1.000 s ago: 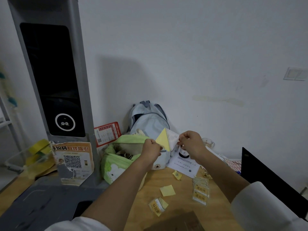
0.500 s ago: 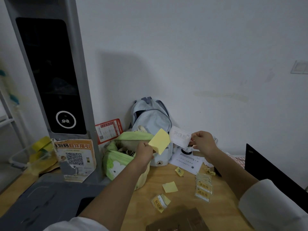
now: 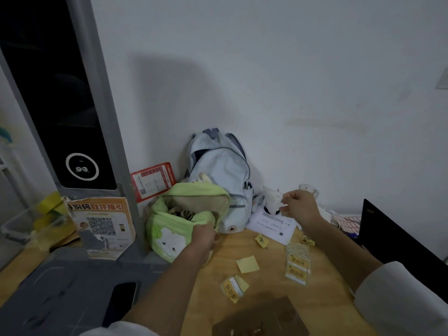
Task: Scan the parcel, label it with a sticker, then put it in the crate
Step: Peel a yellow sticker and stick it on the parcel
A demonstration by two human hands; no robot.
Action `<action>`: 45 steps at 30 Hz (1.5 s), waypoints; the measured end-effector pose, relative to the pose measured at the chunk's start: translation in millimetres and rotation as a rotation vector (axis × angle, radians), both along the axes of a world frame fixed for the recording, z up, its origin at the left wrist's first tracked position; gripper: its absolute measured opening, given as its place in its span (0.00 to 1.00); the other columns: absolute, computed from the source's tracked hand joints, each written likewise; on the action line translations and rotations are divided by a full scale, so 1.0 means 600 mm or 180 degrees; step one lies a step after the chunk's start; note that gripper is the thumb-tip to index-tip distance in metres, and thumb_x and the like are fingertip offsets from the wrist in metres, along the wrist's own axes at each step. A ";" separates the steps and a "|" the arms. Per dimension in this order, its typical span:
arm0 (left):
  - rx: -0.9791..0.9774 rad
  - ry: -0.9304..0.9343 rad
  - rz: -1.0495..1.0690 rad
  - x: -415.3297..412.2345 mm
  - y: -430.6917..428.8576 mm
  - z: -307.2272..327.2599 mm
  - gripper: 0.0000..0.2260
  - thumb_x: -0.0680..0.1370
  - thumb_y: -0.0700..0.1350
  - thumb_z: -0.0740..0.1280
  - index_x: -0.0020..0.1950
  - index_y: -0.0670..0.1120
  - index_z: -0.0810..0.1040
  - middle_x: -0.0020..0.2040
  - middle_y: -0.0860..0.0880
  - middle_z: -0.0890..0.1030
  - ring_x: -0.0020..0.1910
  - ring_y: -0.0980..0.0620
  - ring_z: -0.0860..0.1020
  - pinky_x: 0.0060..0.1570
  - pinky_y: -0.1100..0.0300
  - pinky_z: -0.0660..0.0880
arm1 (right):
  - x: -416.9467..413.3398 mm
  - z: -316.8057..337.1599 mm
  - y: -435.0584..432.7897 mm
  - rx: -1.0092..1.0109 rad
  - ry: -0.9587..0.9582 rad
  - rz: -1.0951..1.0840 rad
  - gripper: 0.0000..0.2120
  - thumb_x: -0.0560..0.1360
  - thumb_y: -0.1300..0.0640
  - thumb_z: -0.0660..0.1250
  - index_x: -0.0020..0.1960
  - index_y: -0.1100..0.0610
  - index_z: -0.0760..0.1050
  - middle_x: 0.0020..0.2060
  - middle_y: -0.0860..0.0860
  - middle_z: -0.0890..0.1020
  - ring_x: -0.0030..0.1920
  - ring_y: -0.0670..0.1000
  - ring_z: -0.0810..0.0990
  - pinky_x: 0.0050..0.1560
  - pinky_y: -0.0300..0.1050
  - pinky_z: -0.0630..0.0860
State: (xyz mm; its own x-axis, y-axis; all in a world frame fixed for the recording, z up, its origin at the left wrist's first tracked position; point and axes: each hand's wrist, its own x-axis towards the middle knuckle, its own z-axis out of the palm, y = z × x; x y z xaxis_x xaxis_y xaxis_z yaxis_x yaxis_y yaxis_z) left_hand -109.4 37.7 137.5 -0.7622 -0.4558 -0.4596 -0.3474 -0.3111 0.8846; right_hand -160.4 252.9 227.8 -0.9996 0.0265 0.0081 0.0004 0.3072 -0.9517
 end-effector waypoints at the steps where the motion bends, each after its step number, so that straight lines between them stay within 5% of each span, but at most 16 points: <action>1: 0.0009 -0.0048 -0.0019 0.002 0.003 -0.008 0.13 0.80 0.36 0.53 0.38 0.45 0.71 0.37 0.45 0.74 0.34 0.50 0.73 0.34 0.58 0.67 | -0.003 -0.006 -0.001 0.0041 -0.0015 0.0024 0.13 0.80 0.63 0.57 0.38 0.57 0.73 0.37 0.54 0.78 0.33 0.50 0.78 0.39 0.47 0.76; 7: 0.0116 -0.0438 -0.0488 0.015 0.020 -0.074 0.11 0.80 0.36 0.52 0.41 0.42 0.72 0.37 0.45 0.75 0.35 0.50 0.75 0.34 0.58 0.68 | -0.012 -0.042 0.000 0.0098 -0.0325 0.0126 0.12 0.79 0.63 0.58 0.38 0.58 0.72 0.36 0.54 0.77 0.33 0.52 0.77 0.35 0.45 0.71; 18: 0.0179 -0.1098 -0.1109 -0.046 0.111 -0.202 0.15 0.79 0.38 0.54 0.62 0.39 0.73 0.57 0.40 0.81 0.42 0.48 0.78 0.32 0.60 0.72 | -0.043 -0.137 0.028 0.0349 -0.0704 -0.0048 0.10 0.79 0.62 0.59 0.40 0.60 0.73 0.38 0.54 0.77 0.34 0.49 0.79 0.34 0.43 0.71; 21: 0.0231 -0.1169 -0.1378 -0.064 0.139 -0.219 0.14 0.81 0.39 0.51 0.54 0.40 0.76 0.52 0.42 0.79 0.37 0.50 0.76 0.36 0.59 0.70 | -0.046 -0.166 0.040 0.0443 -0.0789 -0.0073 0.12 0.79 0.62 0.60 0.38 0.61 0.72 0.37 0.52 0.77 0.33 0.49 0.79 0.37 0.46 0.70; 24: 0.0309 -0.1254 -0.1492 -0.074 0.149 -0.239 0.15 0.82 0.41 0.52 0.59 0.39 0.75 0.50 0.43 0.79 0.36 0.50 0.76 0.32 0.61 0.68 | -0.045 -0.193 0.049 0.0415 -0.0928 -0.0140 0.13 0.79 0.61 0.61 0.36 0.58 0.72 0.35 0.52 0.76 0.34 0.51 0.78 0.39 0.49 0.71; 28: 0.0216 -0.1207 -0.1681 -0.067 0.138 -0.259 0.13 0.81 0.44 0.56 0.59 0.39 0.76 0.46 0.45 0.80 0.36 0.50 0.77 0.32 0.61 0.67 | -0.030 -0.223 0.051 0.0455 -0.1009 -0.0116 0.12 0.80 0.63 0.60 0.37 0.60 0.72 0.35 0.52 0.75 0.32 0.49 0.76 0.32 0.37 0.72; 33: 0.0214 -0.1265 -0.1343 -0.046 0.122 -0.278 0.08 0.79 0.37 0.58 0.55 0.40 0.75 0.41 0.43 0.78 0.34 0.48 0.75 0.33 0.60 0.68 | -0.016 -0.243 0.054 0.0395 -0.1100 -0.0124 0.12 0.79 0.63 0.60 0.37 0.58 0.73 0.34 0.52 0.76 0.30 0.48 0.76 0.31 0.39 0.70; 36: -0.0097 -0.1215 -0.1231 -0.042 0.111 -0.293 0.17 0.78 0.38 0.58 0.66 0.39 0.74 0.65 0.38 0.77 0.58 0.41 0.78 0.53 0.52 0.78 | -0.012 -0.239 0.054 0.0345 -0.1115 -0.0135 0.13 0.79 0.63 0.61 0.36 0.57 0.73 0.33 0.51 0.76 0.30 0.48 0.76 0.32 0.40 0.70; 38: -0.0354 -0.1052 -0.1152 -0.040 0.110 -0.285 0.21 0.77 0.36 0.58 0.70 0.42 0.72 0.71 0.42 0.72 0.68 0.41 0.72 0.65 0.50 0.73 | -0.009 -0.232 0.051 0.0331 -0.1111 -0.0133 0.14 0.78 0.63 0.61 0.35 0.57 0.73 0.32 0.51 0.76 0.30 0.47 0.76 0.32 0.41 0.69; 42: -0.0403 -0.0110 -0.1329 -0.035 0.134 -0.188 0.27 0.72 0.32 0.69 0.70 0.44 0.71 0.67 0.47 0.74 0.65 0.46 0.74 0.53 0.57 0.72 | 0.001 -0.212 0.032 0.0258 -0.1102 -0.0165 0.11 0.76 0.62 0.62 0.36 0.60 0.74 0.32 0.53 0.76 0.31 0.51 0.74 0.35 0.44 0.68; 45: -0.0398 0.0325 -0.1782 -0.032 0.152 -0.121 0.28 0.66 0.36 0.77 0.64 0.47 0.75 0.62 0.51 0.75 0.58 0.49 0.77 0.54 0.55 0.75 | 0.014 -0.197 0.011 0.0404 -0.0942 -0.0220 0.08 0.72 0.63 0.62 0.35 0.64 0.73 0.32 0.58 0.71 0.35 0.53 0.68 0.38 0.47 0.64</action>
State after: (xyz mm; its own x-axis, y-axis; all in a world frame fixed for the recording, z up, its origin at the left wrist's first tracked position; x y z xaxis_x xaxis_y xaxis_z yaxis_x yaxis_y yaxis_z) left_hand -128.6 128.7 64.8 -0.9403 -0.0166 -0.3398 -0.3399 0.0043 0.9404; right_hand -152.0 259.7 109.8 -0.9550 0.1116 -0.2748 0.2961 0.4128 -0.8613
